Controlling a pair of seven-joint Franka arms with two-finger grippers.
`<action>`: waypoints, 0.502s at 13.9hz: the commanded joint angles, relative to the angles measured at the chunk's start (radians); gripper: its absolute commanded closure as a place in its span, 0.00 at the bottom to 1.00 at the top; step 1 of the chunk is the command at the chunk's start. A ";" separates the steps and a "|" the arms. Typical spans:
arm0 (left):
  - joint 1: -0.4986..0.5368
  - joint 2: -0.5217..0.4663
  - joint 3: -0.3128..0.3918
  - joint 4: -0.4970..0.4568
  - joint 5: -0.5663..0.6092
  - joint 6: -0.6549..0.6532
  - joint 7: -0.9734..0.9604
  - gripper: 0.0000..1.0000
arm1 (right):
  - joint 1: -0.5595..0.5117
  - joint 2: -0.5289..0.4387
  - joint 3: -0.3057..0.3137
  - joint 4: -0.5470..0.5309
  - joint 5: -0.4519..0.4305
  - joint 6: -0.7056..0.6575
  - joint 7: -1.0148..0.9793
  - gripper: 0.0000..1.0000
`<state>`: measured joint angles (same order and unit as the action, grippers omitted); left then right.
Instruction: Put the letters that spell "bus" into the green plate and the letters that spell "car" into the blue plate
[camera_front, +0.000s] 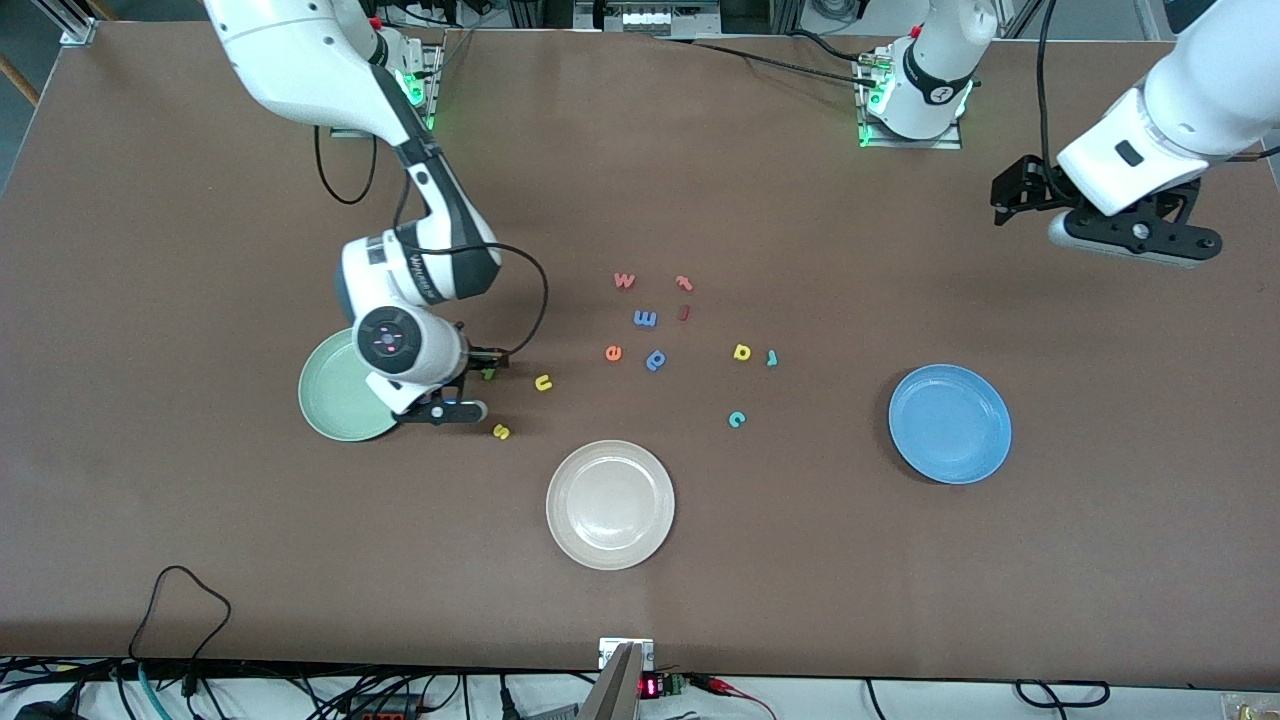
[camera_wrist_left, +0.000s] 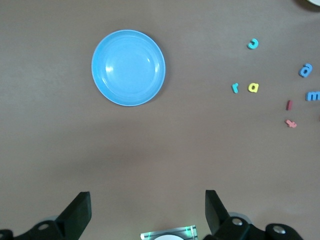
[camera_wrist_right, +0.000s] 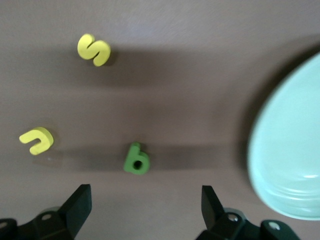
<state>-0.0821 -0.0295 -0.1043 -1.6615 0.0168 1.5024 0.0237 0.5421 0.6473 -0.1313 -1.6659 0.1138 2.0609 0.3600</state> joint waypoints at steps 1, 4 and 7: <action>0.005 0.007 -0.014 0.029 -0.006 -0.028 -0.002 0.00 | 0.019 0.038 -0.011 -0.008 0.012 0.047 0.027 0.09; 0.015 0.007 -0.008 0.029 -0.008 -0.030 -0.005 0.00 | 0.024 0.052 -0.011 -0.023 0.014 0.074 0.054 0.26; -0.002 0.098 -0.012 0.029 -0.017 -0.083 -0.005 0.00 | 0.045 0.066 -0.011 -0.023 0.014 0.107 0.122 0.28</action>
<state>-0.0772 -0.0161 -0.1105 -1.6596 0.0167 1.4733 0.0225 0.5629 0.7149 -0.1333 -1.6739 0.1143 2.1419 0.4387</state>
